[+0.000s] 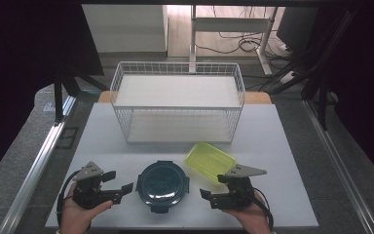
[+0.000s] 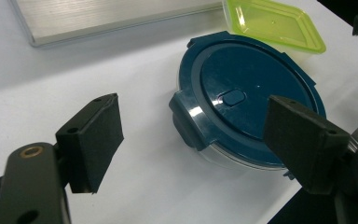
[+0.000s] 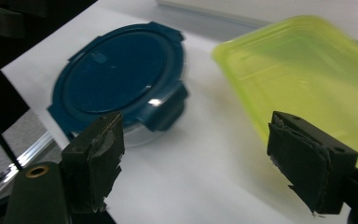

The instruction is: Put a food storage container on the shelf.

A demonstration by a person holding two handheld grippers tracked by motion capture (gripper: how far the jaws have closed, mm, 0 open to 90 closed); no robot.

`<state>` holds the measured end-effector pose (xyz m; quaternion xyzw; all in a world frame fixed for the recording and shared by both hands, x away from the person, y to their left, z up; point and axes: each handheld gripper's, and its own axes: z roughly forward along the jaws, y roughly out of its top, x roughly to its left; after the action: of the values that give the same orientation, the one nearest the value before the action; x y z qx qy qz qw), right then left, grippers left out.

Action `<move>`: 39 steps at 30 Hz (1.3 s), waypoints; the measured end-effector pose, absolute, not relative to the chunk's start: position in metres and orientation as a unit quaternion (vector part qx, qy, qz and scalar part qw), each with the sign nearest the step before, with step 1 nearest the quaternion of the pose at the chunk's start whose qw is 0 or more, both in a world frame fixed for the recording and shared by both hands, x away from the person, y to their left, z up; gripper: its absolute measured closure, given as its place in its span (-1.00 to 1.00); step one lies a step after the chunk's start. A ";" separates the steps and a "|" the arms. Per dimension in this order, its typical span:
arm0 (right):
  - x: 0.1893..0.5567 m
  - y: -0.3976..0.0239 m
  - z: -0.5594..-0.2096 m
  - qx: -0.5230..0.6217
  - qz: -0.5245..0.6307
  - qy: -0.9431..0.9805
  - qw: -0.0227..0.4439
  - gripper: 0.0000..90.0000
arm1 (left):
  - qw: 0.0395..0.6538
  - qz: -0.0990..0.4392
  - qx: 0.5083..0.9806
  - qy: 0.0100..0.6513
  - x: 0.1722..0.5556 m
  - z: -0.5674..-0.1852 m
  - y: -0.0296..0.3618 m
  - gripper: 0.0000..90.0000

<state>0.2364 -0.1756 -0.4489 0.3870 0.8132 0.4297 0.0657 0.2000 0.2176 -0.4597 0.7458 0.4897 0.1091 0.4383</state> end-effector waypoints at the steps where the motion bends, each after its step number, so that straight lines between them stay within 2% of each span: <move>1: 0.236 -0.176 -0.449 0.387 0.430 0.813 0.066 -0.59 | 0.438 0.108 0.745 0.491 0.200 -0.460 0.218 -0.57; 14: 0.237 -0.136 -0.472 0.407 0.409 0.817 0.019 -0.63 | 0.454 0.032 0.730 0.510 0.210 -0.481 0.208 -0.64; 28: 0.242 -0.121 -0.483 0.432 0.417 0.800 -0.010 -0.69 | 0.456 -0.010 0.725 0.517 0.222 -0.493 0.199 -0.65; 39: 0.252 -0.107 -0.494 0.481 0.426 0.765 -0.042 -0.82 | 0.469 -0.077 0.709 0.521 0.239 -0.509 0.194 -0.67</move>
<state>0.2517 -0.1072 -0.4944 0.4808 0.7655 0.4256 -0.0423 0.2389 0.1937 -0.5087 0.7087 0.5214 -0.0766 0.4691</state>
